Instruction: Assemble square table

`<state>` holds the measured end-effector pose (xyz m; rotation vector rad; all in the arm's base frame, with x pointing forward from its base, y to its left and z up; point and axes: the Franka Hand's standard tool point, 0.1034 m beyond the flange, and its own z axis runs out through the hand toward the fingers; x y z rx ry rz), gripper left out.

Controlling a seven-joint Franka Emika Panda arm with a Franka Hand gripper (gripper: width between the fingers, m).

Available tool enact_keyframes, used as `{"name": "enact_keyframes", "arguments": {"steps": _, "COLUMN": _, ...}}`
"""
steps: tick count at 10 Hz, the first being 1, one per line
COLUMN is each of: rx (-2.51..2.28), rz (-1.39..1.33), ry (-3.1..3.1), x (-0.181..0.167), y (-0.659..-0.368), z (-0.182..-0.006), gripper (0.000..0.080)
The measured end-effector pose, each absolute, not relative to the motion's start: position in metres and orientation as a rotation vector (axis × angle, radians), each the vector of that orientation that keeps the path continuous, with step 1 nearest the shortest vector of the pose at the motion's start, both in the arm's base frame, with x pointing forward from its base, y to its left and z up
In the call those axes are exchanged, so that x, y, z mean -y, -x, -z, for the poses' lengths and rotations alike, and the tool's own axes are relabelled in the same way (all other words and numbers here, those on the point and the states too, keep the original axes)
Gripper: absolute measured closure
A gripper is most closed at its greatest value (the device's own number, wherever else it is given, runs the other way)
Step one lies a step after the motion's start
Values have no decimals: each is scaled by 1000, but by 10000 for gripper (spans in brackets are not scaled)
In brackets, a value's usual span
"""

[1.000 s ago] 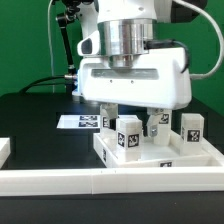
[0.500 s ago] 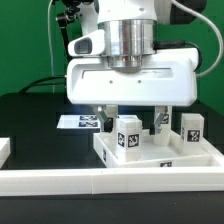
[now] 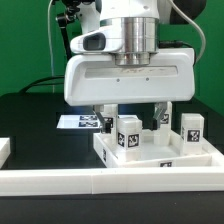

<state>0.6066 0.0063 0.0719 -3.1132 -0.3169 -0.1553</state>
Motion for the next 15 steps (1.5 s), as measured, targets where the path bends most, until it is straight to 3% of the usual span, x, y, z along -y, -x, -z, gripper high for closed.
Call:
{"name": "enact_keyframes", "arguments": {"steps": 2, "rx": 500, "rz": 156, "ry": 3095, "x": -6, "y": -607, "z": -72, "gripper": 150}}
{"name": "enact_keyframes", "arguments": {"steps": 3, "rx": 507, "rz": 157, "ry": 3094, "x": -5, "y": -607, "z": -72, "gripper": 276}}
{"name": "enact_keyframes", "arguments": {"steps": 4, "rx": 503, "rz": 156, "ry": 3095, "x": -5, "y": -607, "z": -72, "gripper": 276}}
{"name": "enact_keyframes", "arguments": {"steps": 6, "rx": 502, "rz": 156, "ry": 3095, "x": -5, "y": -607, "z": -72, "gripper": 512}}
{"name": "enact_keyframes", "arguments": {"steps": 9, "rx": 394, "rz": 156, "ry": 3106, "x": -5, "y": -607, "z": -72, "gripper": 511}}
{"name": "enact_keyframes", "arguments": {"steps": 15, "rx": -687, "rz": 141, "ry": 3018, "x": -1, "y": -606, "z": -71, "gripper": 509}}
